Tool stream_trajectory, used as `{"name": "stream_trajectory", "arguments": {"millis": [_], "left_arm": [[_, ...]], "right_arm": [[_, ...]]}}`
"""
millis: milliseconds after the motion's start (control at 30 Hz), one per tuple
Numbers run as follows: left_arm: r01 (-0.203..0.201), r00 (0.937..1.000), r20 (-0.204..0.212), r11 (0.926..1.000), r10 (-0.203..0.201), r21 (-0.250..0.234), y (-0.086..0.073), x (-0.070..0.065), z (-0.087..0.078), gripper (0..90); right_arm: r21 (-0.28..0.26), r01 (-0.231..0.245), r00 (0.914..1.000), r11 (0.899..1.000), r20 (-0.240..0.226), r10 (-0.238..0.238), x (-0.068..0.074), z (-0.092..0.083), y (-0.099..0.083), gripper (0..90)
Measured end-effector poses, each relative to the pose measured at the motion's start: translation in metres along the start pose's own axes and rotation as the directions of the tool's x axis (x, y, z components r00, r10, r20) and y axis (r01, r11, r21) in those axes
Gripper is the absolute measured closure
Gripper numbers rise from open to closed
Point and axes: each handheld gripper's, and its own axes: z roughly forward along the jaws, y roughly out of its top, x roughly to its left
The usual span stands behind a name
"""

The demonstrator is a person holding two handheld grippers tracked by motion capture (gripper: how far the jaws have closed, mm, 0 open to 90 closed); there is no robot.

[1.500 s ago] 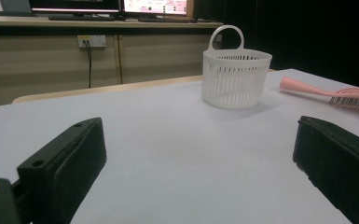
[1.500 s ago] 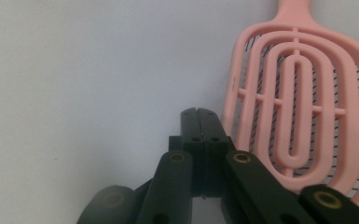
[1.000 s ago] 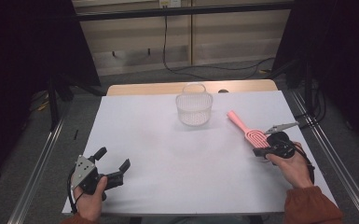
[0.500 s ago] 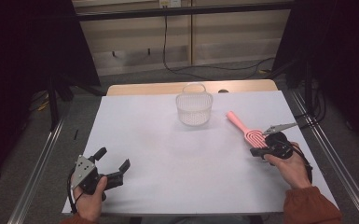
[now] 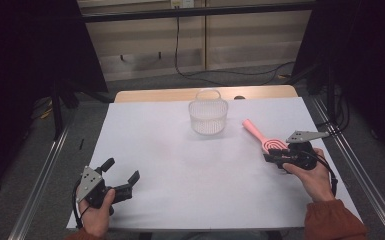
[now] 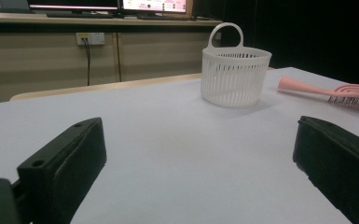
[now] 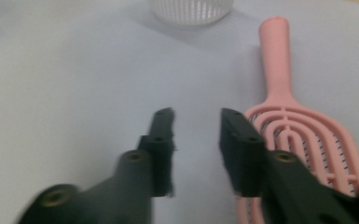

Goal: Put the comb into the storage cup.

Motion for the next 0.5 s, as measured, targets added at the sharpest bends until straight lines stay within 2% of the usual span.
{"name": "stream_trajectory", "arguments": {"millis": [100,167,300,400,500], "left_arm": [[-0.001,1.0,0.002,1.0,0.001,0.0,0.0,-0.0001,0.0002,2.7],[0.002,1.0,0.004,1.0,-0.002,0.0,-0.0001,-0.0005,0.0007,2.7],[0.002,1.0,0.005,1.0,-0.002,-0.002,-0.0001,-0.0008,0.001,2.7],[0.002,1.0,0.006,1.0,-0.002,0.0,-0.0002,-0.0007,0.0011,2.7],[0.002,1.0,0.005,1.0,-0.002,-0.001,-0.0002,-0.0008,0.0011,2.7]], "right_arm": [[-0.02,-0.011,0.9997,1.0,0.022,0.012,0.0004,-0.002,0.0033,34.6],[-0.033,-0.02,0.9991,0.999,0.037,0.022,-0.0005,-0.0035,0.0048,27.1],[-0.032,-0.039,0.9988,0.999,0.029,0.04,-0.0029,-0.0047,0.0061,9.6],[-0.039,-0.04,0.999,0.998,0.016,0.041,-0.0031,-0.0062,0.0063,7.2],[-0.046,-0.035,0.9984,0.998,0.042,0.037,-0.0028,-0.0078,0.0074,9.3]]}}
